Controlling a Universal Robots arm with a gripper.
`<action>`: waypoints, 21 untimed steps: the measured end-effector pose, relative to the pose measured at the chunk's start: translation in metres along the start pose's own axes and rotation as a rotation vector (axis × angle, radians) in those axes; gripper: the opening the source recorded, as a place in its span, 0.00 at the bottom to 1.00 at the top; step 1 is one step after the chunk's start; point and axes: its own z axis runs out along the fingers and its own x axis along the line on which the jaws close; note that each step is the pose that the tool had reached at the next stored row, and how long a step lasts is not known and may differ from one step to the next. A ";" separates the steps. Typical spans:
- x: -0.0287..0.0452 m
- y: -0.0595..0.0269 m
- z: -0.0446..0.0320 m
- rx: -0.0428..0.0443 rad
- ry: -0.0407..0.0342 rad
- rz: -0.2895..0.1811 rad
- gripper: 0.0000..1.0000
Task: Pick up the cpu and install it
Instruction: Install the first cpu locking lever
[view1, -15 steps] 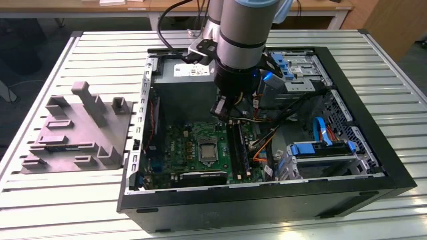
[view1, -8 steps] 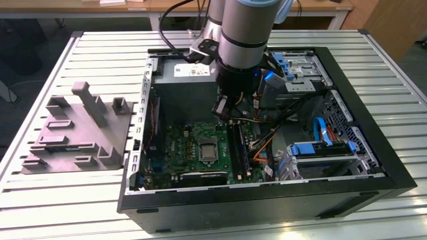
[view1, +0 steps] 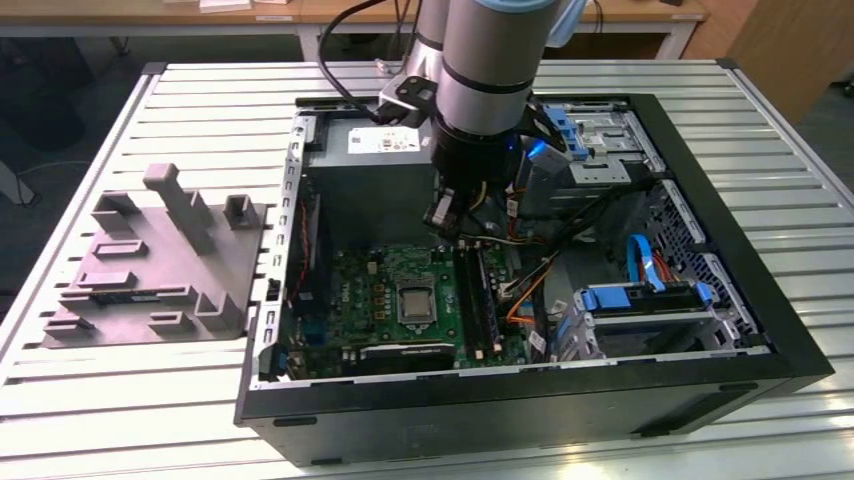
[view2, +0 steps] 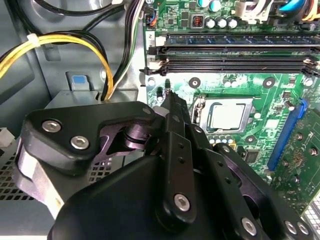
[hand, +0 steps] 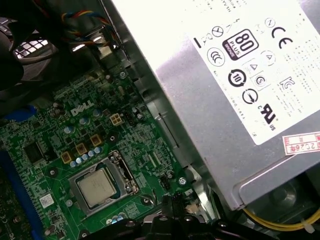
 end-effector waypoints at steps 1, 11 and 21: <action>0.0002 0.0004 0.0002 0.0002 0.0005 -0.005 0.11; 0.0034 0.0031 0.0010 0.0151 0.0280 -0.046 0.11; 0.0105 0.0011 0.0010 0.0213 0.0357 -0.078 0.11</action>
